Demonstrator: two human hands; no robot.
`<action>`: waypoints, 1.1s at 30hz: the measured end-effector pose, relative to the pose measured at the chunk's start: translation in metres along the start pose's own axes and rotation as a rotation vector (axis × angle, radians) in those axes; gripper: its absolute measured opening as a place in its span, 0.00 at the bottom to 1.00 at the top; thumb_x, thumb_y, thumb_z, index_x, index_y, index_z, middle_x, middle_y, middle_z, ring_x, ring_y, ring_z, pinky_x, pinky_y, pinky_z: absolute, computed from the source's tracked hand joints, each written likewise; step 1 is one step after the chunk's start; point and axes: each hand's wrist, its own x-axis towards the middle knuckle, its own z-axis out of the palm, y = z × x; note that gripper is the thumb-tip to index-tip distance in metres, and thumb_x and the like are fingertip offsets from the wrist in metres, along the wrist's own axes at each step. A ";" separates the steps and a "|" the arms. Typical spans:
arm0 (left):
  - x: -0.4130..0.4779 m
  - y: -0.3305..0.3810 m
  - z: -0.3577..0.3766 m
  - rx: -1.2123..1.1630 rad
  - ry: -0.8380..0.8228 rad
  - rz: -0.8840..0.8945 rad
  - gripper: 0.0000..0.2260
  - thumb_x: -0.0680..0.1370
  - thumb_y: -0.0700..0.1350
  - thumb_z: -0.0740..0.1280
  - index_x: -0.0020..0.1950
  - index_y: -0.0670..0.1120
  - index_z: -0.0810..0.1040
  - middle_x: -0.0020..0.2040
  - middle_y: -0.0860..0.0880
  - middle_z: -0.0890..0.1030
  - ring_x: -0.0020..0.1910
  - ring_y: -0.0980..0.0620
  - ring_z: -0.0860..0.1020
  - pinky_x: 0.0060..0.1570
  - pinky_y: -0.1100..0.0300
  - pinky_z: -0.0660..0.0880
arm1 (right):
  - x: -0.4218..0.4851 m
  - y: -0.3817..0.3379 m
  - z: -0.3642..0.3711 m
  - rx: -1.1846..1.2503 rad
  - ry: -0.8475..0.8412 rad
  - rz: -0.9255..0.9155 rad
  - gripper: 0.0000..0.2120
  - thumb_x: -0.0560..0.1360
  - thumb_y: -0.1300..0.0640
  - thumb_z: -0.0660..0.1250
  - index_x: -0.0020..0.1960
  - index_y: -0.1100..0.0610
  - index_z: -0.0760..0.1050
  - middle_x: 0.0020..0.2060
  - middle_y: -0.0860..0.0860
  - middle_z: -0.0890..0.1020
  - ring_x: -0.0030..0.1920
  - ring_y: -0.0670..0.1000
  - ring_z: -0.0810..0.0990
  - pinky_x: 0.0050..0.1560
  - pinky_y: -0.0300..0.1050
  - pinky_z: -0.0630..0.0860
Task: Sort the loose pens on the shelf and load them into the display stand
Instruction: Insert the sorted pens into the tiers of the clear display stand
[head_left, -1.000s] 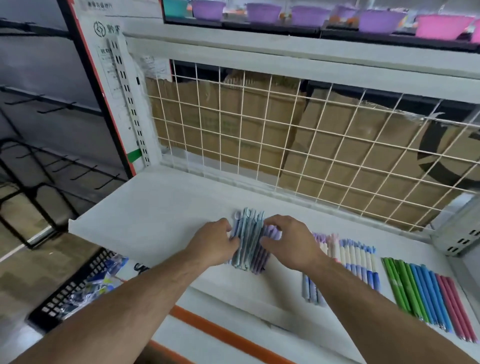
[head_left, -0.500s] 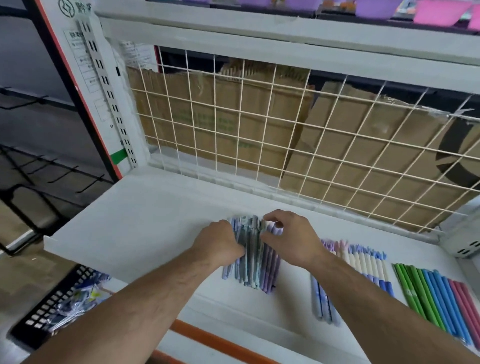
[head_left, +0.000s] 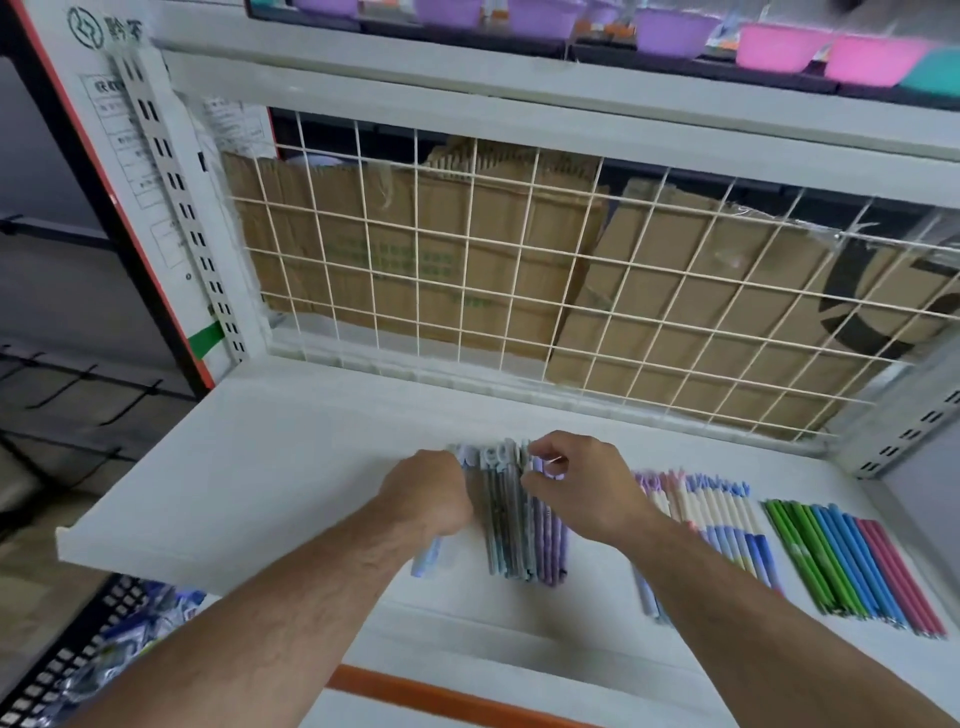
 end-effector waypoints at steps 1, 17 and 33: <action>-0.001 -0.001 0.000 0.016 -0.007 0.008 0.11 0.74 0.39 0.65 0.55 0.42 0.80 0.52 0.46 0.82 0.51 0.46 0.81 0.42 0.61 0.74 | -0.002 -0.001 -0.001 -0.002 0.001 0.004 0.15 0.76 0.50 0.70 0.62 0.48 0.79 0.53 0.41 0.80 0.53 0.45 0.79 0.53 0.41 0.76; -0.028 0.000 -0.025 -0.742 -0.102 0.134 0.05 0.74 0.42 0.62 0.41 0.42 0.74 0.39 0.42 0.76 0.38 0.44 0.74 0.39 0.55 0.72 | -0.049 -0.030 0.000 0.063 0.090 0.057 0.12 0.75 0.52 0.72 0.57 0.53 0.82 0.47 0.44 0.83 0.48 0.45 0.81 0.49 0.38 0.76; -0.111 0.135 -0.026 -1.009 -0.163 0.492 0.05 0.78 0.39 0.69 0.42 0.44 0.80 0.37 0.46 0.82 0.33 0.50 0.80 0.34 0.57 0.75 | -0.149 0.017 -0.080 0.372 0.359 0.235 0.06 0.76 0.57 0.73 0.48 0.57 0.78 0.36 0.54 0.85 0.27 0.44 0.81 0.27 0.37 0.74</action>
